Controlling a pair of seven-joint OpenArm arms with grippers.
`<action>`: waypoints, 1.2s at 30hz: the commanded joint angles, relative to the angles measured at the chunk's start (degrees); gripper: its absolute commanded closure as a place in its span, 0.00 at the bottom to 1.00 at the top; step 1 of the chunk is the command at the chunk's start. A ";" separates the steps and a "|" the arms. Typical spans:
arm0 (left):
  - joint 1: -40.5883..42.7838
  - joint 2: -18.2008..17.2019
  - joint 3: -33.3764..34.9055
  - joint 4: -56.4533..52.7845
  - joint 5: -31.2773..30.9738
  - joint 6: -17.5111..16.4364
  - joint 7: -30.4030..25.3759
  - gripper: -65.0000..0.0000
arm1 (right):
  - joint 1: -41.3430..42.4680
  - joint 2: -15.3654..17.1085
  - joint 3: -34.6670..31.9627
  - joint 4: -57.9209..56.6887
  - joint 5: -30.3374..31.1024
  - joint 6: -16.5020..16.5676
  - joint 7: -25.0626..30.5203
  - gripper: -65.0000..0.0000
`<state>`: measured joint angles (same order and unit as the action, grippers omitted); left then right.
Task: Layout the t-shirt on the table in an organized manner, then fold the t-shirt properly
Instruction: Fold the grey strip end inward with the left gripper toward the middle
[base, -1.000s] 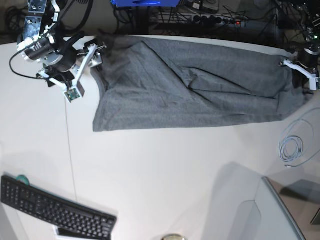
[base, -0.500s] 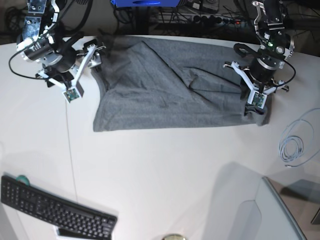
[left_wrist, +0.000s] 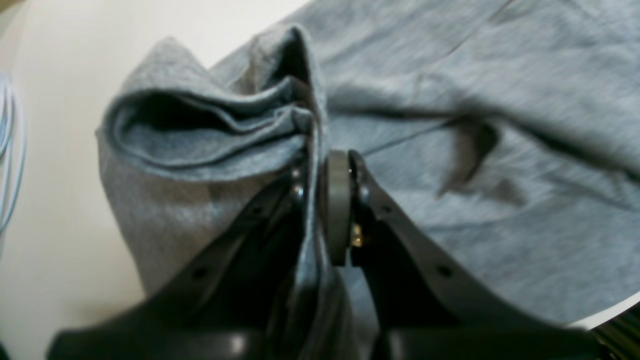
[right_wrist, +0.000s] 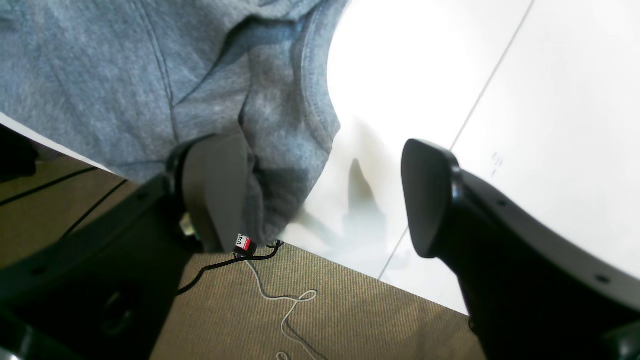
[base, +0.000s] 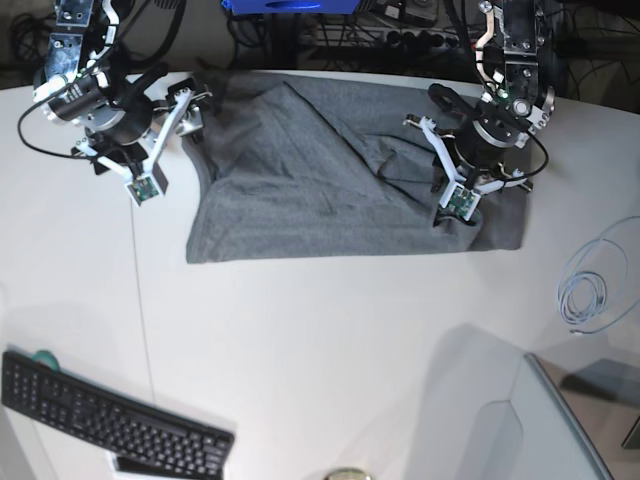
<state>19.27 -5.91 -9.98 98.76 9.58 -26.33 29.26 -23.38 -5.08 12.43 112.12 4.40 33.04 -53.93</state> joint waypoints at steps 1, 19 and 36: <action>-0.32 -0.29 0.00 -0.08 -0.49 0.26 -0.90 1.00 | 0.21 -0.06 0.10 0.98 0.47 -0.03 0.96 0.30; -1.99 -0.20 0.09 -3.60 -0.49 0.26 -0.82 1.00 | 1.09 -0.15 0.01 0.98 0.47 -0.03 0.70 0.30; -2.78 -0.20 0.09 -4.74 -0.92 0.26 -0.82 1.00 | 1.09 -0.15 -0.25 0.98 0.47 -0.03 0.70 0.30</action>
<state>16.80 -5.89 -9.76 92.99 9.17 -26.30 29.43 -22.55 -5.10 12.36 112.12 4.40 33.04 -54.00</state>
